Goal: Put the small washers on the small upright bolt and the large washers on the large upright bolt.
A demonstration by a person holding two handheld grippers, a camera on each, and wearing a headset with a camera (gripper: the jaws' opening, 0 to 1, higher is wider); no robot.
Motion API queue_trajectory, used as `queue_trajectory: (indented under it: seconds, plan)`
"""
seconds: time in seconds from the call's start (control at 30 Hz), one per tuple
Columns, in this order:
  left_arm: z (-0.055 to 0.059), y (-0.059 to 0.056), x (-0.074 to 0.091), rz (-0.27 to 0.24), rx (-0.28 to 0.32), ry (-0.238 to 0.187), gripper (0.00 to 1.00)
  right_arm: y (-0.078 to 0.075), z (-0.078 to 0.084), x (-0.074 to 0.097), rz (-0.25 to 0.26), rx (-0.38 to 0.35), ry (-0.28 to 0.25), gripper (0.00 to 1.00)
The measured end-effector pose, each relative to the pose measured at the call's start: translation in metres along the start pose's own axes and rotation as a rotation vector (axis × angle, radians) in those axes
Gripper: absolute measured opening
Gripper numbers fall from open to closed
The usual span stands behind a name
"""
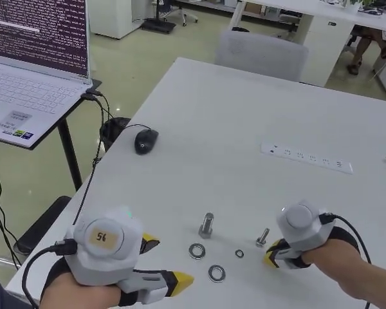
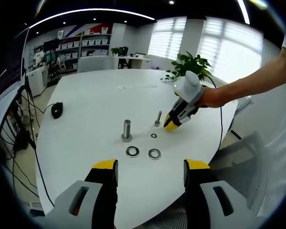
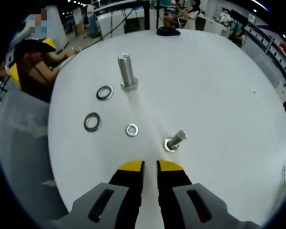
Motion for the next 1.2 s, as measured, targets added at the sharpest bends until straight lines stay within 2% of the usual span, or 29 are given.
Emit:
queue_trajectory:
  seconds: [0.17,0.53,0.9,1.2]
  plan:
    - [-0.002,0.001,0.0,-0.005,-0.006,-0.002,0.55,0.012,-0.009,-0.007,-0.025,0.033,-0.013,0.13]
    - [-0.001,0.002,0.004,-0.018,-0.003,0.002,0.58,0.023,-0.028,-0.022,-0.042,0.081,-0.017,0.16]
    - [0.001,0.004,0.007,-0.026,0.008,0.0,0.59,0.022,-0.033,-0.025,-0.045,0.103,-0.019,0.17]
    - [0.001,0.002,0.002,-0.014,0.002,0.007,0.58,0.023,-0.039,-0.026,-0.045,0.142,0.017,0.15]
Point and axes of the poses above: the centre of the closed fingertips' face, and the gripper's own axes: x roughly backward along the fingers, y roughly to its left, z roughly out of its underside, the point moved 10 cm from there along x, roughly backward along the fingers, and after that the axes turned 4 degrees about -x, right-handed, at the moved point
